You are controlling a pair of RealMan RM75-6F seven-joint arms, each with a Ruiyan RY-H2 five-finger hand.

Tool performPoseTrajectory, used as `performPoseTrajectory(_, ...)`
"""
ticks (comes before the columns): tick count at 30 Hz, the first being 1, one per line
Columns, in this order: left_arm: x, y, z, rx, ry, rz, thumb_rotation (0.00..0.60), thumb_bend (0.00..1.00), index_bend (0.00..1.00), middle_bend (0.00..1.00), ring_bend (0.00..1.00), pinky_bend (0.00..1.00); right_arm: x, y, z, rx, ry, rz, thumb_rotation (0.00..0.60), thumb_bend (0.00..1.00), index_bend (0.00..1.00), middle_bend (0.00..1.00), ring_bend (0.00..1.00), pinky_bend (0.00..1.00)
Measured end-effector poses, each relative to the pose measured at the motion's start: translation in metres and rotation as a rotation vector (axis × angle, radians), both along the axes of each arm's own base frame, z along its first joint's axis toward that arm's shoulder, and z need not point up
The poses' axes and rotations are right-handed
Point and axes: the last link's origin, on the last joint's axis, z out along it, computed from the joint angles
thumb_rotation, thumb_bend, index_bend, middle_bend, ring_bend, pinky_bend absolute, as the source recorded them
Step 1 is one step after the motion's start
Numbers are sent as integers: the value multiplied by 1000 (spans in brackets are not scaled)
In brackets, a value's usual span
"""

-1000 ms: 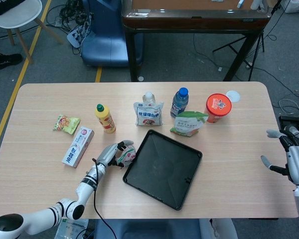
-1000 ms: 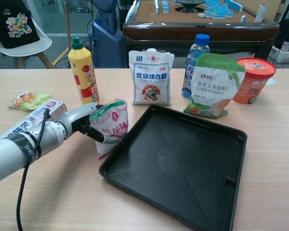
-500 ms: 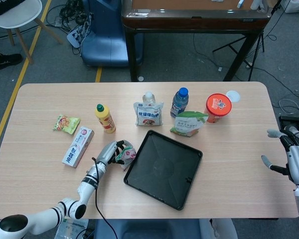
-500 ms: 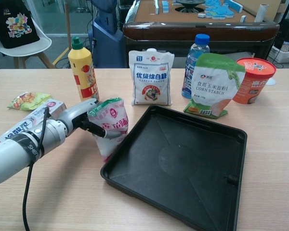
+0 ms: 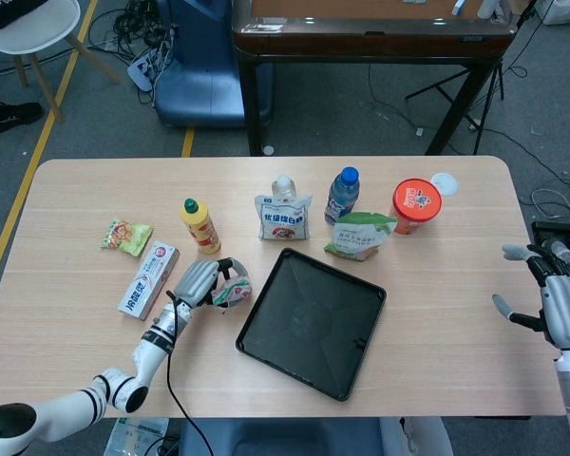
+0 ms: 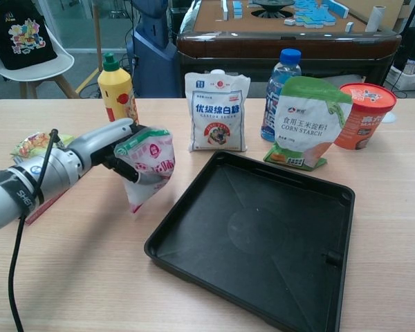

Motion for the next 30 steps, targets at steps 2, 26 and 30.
performPoseTrajectory(2, 3, 0, 4, 20, 38, -35, 600, 221, 424, 501, 477, 623, 0, 0, -1, 1, -2, 3, 600, 237, 248, 316, 163, 202)
performPoseTrajectory(26, 64, -29, -5, 436, 592, -453, 600, 221, 414, 508, 486, 621, 0, 4, 0, 0, -15, 21, 600, 237, 248, 315, 163, 203)
performPoseTrajectory(30, 67, -33, -12, 498, 669, -516, 600, 220, 407, 508, 485, 621, -1, 5, 0, -2, -17, 23, 600, 237, 248, 315, 163, 202)
